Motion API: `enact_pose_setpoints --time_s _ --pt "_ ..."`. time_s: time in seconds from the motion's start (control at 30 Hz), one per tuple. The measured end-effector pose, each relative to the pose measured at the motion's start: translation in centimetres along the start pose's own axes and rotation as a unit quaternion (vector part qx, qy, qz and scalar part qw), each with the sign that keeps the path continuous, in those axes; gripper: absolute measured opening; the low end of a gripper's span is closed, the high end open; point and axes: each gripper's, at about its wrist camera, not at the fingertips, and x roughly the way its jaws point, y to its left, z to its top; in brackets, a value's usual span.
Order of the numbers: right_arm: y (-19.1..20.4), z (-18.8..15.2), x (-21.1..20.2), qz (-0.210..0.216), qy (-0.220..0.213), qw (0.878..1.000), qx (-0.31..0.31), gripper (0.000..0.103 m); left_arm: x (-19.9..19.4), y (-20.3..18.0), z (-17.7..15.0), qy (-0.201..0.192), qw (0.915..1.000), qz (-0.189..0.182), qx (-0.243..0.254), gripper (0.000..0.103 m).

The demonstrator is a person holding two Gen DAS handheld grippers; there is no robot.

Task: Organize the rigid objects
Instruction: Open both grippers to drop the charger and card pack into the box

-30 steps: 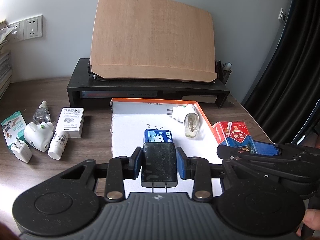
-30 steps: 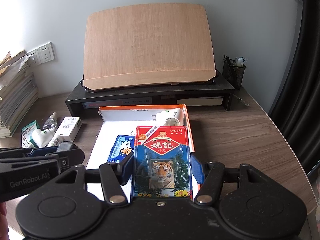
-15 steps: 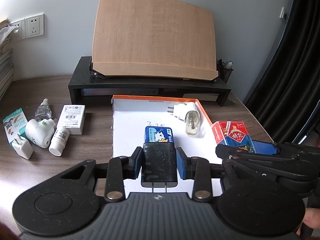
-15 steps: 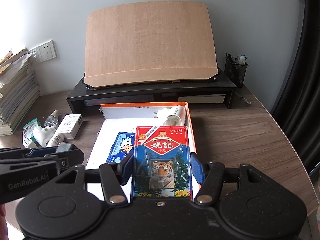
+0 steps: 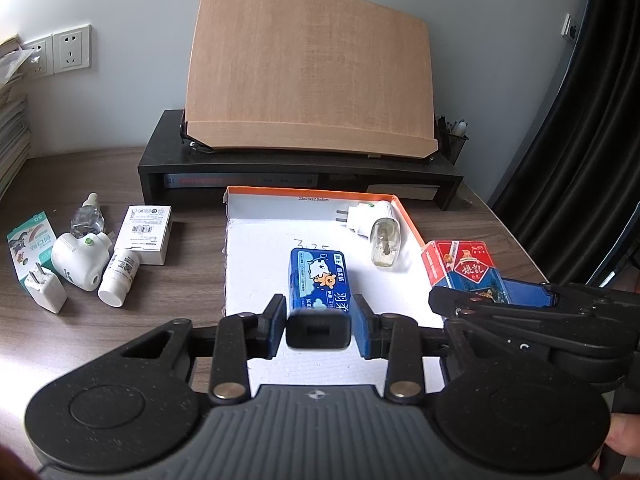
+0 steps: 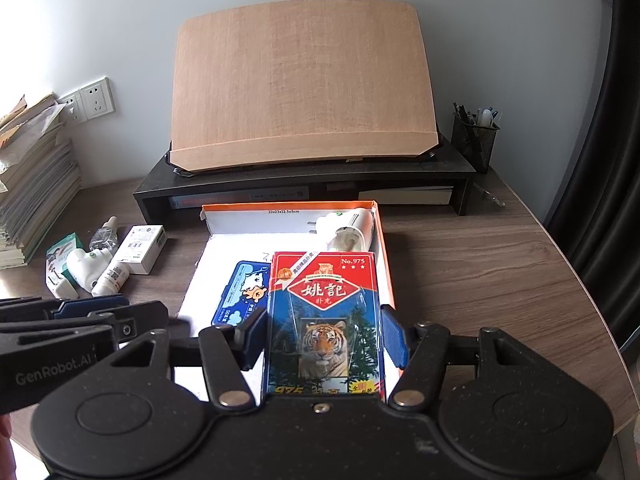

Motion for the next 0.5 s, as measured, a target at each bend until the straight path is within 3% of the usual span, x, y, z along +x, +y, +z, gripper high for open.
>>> enact_pose_setpoints --time_s 0.5 --pt "-0.6 -0.8 1.4 -0.011 0.020 1.000 0.003 0.071 1.0 0.5 -0.4 0.019 0.9998 0.002 -0.008 0.027"
